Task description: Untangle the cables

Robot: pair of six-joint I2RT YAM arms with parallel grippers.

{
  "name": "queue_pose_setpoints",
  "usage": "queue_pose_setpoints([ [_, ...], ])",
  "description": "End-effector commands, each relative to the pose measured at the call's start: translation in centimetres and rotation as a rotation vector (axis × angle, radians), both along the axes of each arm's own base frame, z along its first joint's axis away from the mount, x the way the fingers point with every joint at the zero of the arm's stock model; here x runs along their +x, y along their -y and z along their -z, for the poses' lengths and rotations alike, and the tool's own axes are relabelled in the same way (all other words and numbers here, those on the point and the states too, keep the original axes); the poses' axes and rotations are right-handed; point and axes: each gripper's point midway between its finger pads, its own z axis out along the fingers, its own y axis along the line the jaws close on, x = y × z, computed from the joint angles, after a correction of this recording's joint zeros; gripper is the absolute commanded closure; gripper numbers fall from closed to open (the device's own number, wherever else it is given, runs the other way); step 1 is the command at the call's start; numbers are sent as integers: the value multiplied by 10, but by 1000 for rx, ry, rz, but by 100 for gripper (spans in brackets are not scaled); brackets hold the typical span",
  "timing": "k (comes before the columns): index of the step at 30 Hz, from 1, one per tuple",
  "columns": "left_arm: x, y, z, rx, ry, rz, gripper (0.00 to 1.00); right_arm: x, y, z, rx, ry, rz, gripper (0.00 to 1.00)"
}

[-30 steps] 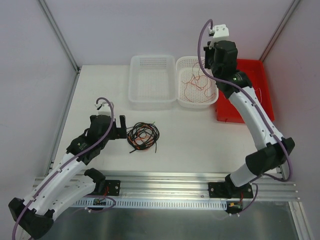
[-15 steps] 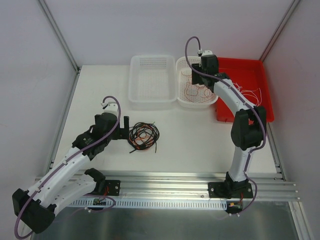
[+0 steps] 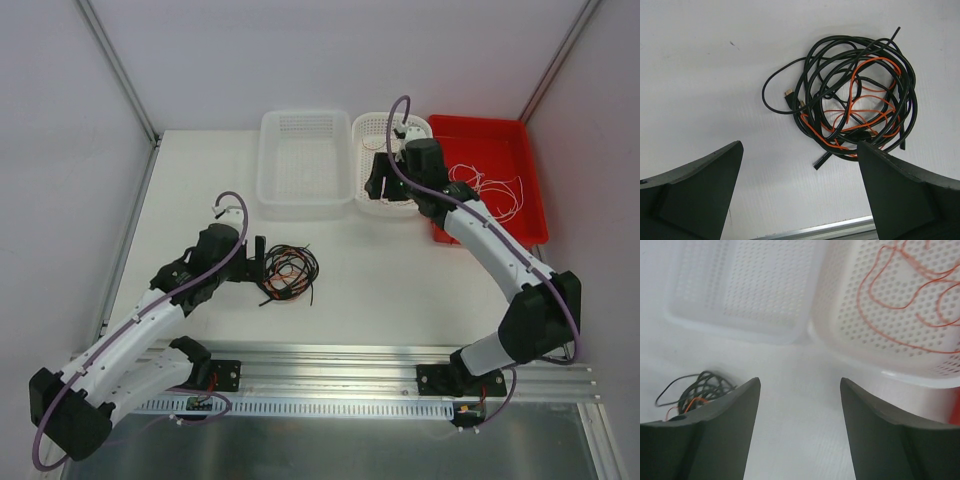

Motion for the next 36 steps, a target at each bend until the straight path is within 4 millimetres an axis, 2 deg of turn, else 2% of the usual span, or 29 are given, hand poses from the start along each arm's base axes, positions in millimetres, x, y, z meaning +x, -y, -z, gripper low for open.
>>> queue_pose_setpoints([
  [1,6,14,-11,-45,14,56,1,-40,-39,4,175,-74,-80,32],
  [4,6,18,-6,-46,-14,76,1,-66,-65,12,202,-110,-138,35],
  [8,6,25,-1,-59,-48,85,2,-105,-97,33,208,-164,-206,38],
  [11,10,29,4,-63,-67,88,5,-122,-106,41,216,-174,-209,40],
  [12,11,32,2,-70,-68,99,7,-132,-108,56,195,-194,-213,40],
  [14,13,40,8,-76,-98,120,9,-144,-114,61,211,-202,-225,40],
  [16,16,50,7,-109,-119,138,13,-154,-112,76,194,-225,-218,40],
  [17,18,53,13,-107,-145,137,14,-161,-115,76,199,-224,-230,40],
  [22,36,68,17,-111,-172,146,24,-174,-104,103,172,-219,-181,35],
  [23,38,70,26,-96,-202,146,25,-174,-103,105,179,-214,-175,34],
  [25,43,74,29,-85,-213,154,28,-170,-99,105,185,-188,-145,26],
  [26,45,76,35,-70,-232,154,33,-171,-94,110,180,-175,-131,20],
  [30,50,78,44,-40,-253,150,42,-172,-91,119,196,-159,-126,12],
  [31,50,80,48,-30,-262,155,44,-173,-93,122,201,-162,-130,11],
  [32,50,81,49,-23,-264,157,54,-172,-94,124,209,-159,-131,11],
  [36,49,90,54,7,-267,165,63,-172,-96,130,212,-157,-144,11],
])
